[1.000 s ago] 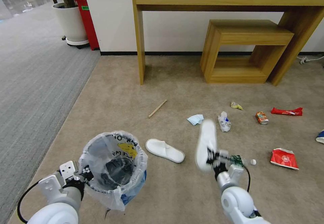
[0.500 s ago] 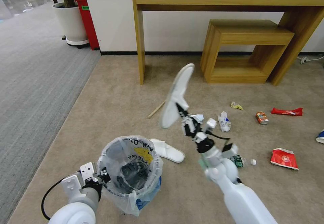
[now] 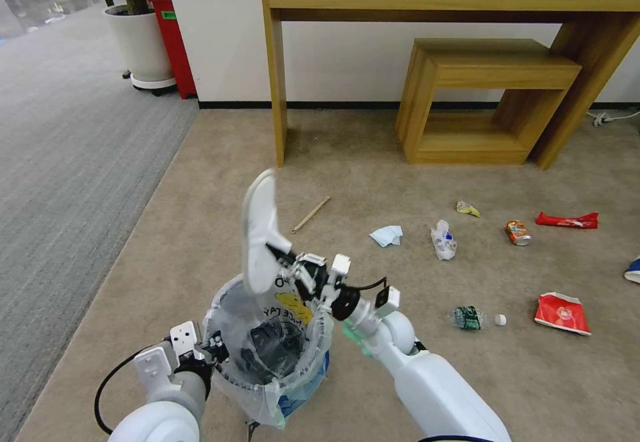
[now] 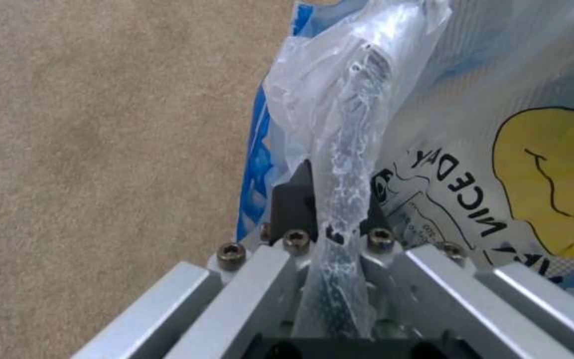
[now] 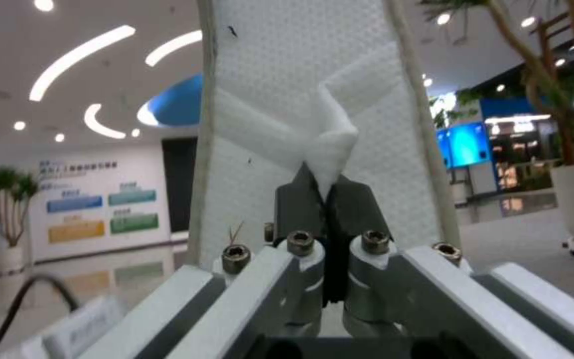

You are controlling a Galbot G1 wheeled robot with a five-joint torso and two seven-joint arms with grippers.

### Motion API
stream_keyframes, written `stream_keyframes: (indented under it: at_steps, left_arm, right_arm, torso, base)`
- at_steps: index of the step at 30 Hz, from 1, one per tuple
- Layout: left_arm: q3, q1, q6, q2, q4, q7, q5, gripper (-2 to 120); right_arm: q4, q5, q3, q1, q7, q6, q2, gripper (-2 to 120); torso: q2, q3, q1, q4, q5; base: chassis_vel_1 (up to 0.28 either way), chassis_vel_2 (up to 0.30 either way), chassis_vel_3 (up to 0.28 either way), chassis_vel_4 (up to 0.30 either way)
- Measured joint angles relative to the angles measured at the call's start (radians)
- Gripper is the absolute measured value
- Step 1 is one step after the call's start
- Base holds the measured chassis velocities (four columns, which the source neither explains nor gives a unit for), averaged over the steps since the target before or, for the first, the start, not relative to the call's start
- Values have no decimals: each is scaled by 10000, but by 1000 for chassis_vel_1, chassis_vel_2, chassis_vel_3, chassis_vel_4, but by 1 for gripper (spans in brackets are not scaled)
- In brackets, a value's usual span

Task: Pick up the trash bin and place the garbage on the floor into it.

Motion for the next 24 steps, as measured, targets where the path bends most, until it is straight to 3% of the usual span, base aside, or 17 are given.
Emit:
stream_keyframes:
  at_steps: [14,24]
  left_arm:
    - [-15,249,13,16,-344,41,-17,0]
    - [-76,368,13,52,-419,71,-11,0]
  right_arm:
    - [-328,-1141,-718,-41,627,273,60,1]
    - [-68,-1196,-695,-208,731,274,-45,39]
  torso:
    - [0,-1,0,0,-1]
    - [0,-1,0,0,0]
  base:
    - [0,0,0,0]
    - [0,0,0,0]
